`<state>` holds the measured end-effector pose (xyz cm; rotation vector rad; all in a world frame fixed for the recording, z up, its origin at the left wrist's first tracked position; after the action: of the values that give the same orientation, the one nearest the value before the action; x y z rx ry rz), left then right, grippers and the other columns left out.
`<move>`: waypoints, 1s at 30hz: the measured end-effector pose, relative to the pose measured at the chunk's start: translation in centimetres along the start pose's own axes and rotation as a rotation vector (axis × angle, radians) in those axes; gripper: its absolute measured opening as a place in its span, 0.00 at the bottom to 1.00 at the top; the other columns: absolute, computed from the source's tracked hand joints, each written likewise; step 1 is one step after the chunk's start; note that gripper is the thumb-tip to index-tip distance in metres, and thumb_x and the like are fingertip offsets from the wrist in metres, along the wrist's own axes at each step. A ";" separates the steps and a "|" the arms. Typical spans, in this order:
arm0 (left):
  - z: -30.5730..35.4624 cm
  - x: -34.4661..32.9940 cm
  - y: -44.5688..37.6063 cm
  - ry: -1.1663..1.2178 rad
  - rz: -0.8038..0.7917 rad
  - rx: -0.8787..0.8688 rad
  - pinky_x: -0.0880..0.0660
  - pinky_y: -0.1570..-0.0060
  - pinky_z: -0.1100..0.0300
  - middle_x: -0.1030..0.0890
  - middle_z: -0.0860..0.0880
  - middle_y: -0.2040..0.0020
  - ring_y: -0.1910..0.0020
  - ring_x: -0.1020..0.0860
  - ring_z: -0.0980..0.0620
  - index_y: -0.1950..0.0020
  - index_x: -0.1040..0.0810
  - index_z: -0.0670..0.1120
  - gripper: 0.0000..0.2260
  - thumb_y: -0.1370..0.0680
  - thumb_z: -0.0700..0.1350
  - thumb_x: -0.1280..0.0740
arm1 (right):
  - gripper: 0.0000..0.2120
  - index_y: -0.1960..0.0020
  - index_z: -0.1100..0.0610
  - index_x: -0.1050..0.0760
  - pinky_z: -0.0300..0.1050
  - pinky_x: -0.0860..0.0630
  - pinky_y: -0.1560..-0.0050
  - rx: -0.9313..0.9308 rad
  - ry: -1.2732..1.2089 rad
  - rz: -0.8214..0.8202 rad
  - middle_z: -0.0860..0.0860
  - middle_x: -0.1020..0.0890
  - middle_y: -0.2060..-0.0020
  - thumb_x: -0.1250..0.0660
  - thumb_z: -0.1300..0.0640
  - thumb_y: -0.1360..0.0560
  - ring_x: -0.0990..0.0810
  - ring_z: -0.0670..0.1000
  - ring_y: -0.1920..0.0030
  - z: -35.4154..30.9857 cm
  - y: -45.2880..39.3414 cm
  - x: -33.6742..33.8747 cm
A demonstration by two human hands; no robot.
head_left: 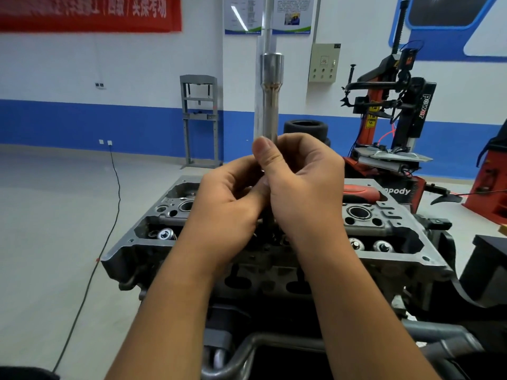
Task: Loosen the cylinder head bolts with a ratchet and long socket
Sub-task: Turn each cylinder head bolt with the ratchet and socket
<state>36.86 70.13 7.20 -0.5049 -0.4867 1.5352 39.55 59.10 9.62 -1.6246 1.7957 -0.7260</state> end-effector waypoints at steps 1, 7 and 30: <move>0.1 0.1 0.0 0.045 -0.058 0.009 0.16 0.43 0.52 0.12 0.49 0.43 0.42 0.14 0.48 0.36 0.17 0.50 0.11 0.15 0.42 0.35 | 0.07 0.58 0.52 0.20 0.43 0.19 0.57 0.013 0.013 -0.029 0.45 0.16 0.65 0.25 0.53 0.22 0.17 0.45 0.62 -0.1 0.0 -0.1; -0.4 0.1 -0.4 -0.046 0.129 -0.069 0.15 0.50 0.53 0.11 0.50 0.50 0.49 0.12 0.50 0.40 0.15 0.46 0.11 0.20 0.35 0.29 | 0.11 0.52 0.59 0.17 0.58 0.16 0.51 -0.033 -0.061 -0.130 0.52 0.14 0.59 0.34 0.53 0.18 0.14 0.51 0.56 -0.1 0.0 -0.4; -0.2 -0.8 0.0 -0.193 0.226 -0.116 0.15 0.54 0.54 0.11 0.53 0.54 0.54 0.12 0.54 0.46 0.13 0.51 0.11 0.18 0.36 0.30 | 0.08 0.59 0.51 0.19 0.47 0.16 0.61 -0.054 -0.045 -0.053 0.47 0.15 0.65 0.24 0.52 0.23 0.14 0.47 0.64 0.2 0.1 -0.2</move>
<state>37.00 69.29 7.10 -0.5168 -0.6890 1.7900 39.66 59.32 9.46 -1.7156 1.7603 -0.6646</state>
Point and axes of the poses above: each hand's wrist, its own y-axis away from the middle knuckle, its own x-axis out of the back of the hand, z = x × y, the point moved 1 cm from there along -y, towards the middle knuckle
